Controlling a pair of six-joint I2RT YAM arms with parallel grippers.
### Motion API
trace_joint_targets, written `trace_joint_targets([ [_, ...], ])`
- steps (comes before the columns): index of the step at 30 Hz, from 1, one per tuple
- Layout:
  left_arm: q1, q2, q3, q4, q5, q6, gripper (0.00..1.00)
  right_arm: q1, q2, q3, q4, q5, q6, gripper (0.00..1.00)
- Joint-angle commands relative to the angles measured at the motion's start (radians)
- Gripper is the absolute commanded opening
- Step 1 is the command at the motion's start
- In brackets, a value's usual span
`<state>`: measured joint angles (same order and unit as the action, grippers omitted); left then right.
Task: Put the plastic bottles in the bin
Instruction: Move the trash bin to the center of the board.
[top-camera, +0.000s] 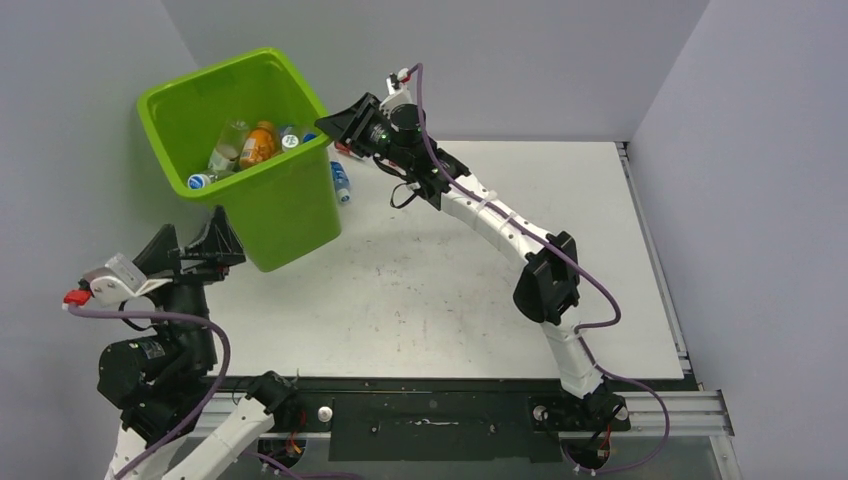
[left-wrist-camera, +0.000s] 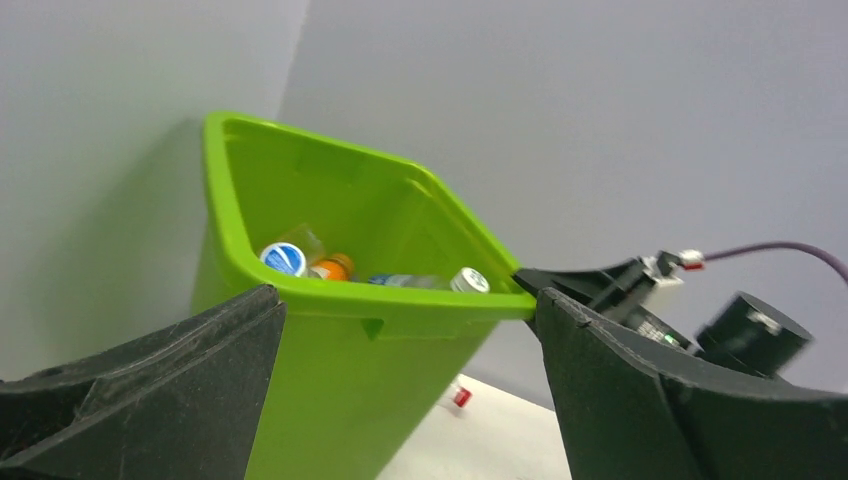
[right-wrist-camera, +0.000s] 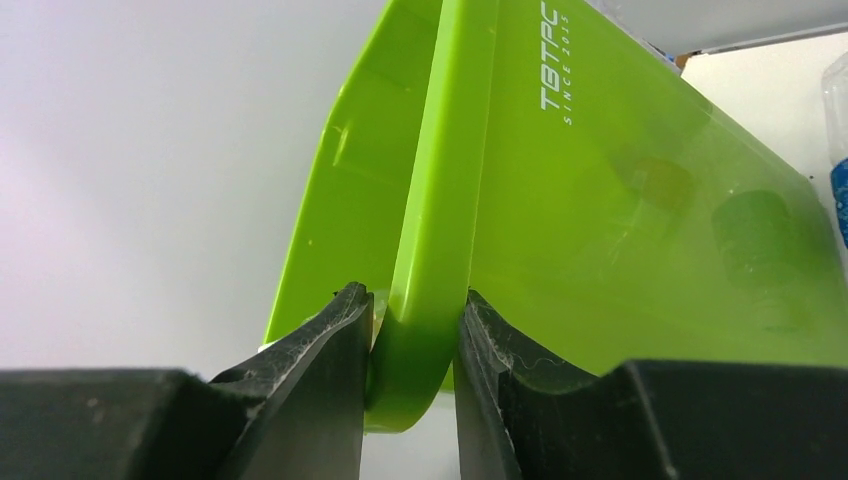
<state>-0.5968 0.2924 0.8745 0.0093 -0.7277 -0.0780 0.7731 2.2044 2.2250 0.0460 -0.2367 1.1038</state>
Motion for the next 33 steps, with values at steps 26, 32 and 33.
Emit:
trace_joint_targets([
  [26, -0.031, 0.323, 0.411, -0.555, -0.171, -0.275, 0.96, -0.283, -0.650, -0.364, -0.165, -0.037, -0.145, 0.05],
  [32, -0.029, 0.379, 0.340, -0.494, -0.086, -0.327, 0.96, -0.450, -0.810, -0.525, -0.179, -0.074, -0.133, 0.05],
  [33, -0.028, 0.391, 0.331, -0.479, -0.074, -0.332, 0.96, -0.480, -0.829, -0.540, -0.187, -0.081, -0.133, 0.05],
])
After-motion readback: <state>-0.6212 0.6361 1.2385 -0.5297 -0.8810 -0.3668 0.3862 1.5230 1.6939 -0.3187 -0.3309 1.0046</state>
